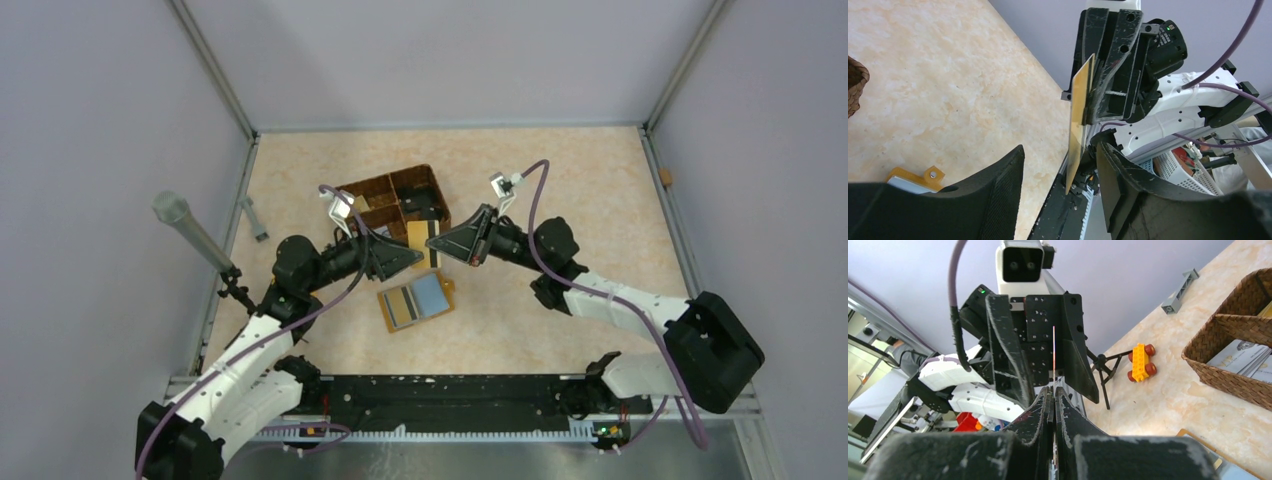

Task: Put the credit cards into the card holder
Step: Pick up the credit card from the storage box.

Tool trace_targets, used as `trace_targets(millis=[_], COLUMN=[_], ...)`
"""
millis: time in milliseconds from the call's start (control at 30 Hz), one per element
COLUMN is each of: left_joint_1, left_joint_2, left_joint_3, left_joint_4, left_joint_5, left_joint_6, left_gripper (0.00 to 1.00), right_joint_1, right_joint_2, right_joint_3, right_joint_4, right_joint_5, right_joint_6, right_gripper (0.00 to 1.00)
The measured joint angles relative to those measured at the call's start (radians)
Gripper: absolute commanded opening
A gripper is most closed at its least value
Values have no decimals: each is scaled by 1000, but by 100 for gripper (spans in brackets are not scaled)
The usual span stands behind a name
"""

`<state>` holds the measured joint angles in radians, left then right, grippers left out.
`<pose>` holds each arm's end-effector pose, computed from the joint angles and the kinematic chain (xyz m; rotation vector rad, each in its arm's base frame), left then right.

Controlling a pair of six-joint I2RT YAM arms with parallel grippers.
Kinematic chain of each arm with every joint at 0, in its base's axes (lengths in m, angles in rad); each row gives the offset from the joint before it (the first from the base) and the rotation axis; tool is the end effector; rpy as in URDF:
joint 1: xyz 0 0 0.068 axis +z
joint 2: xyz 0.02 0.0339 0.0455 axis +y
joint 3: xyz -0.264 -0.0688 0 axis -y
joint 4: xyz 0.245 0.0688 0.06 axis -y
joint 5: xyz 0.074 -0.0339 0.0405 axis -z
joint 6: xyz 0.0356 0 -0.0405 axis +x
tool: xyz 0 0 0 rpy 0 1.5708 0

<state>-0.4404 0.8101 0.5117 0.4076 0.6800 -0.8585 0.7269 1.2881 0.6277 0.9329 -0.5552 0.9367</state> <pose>0.1631 -0.1016 0.3011 0.2810 1.6686 -1.5054 0.1946 0.1981 0.2922 -0.3964 1.5250 1.7199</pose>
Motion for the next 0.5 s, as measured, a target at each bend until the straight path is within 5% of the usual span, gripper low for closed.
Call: trace_targets(millis=[267, 500], left_joint_1=[-5, -11], left_joint_2=[23, 45], left_joint_3=[-16, -16], left_joint_4=[23, 59], left_joint_5=[3, 42], left_joint_6=[-23, -39], left_gripper=[45, 13], right_joint_1=[0, 0], right_joint_2=[-14, -13], right_joint_3=[0, 0], right_joint_4=[2, -24], right_joint_5=[5, -13], right_joint_6=[0, -9], right_gripper=[0, 0])
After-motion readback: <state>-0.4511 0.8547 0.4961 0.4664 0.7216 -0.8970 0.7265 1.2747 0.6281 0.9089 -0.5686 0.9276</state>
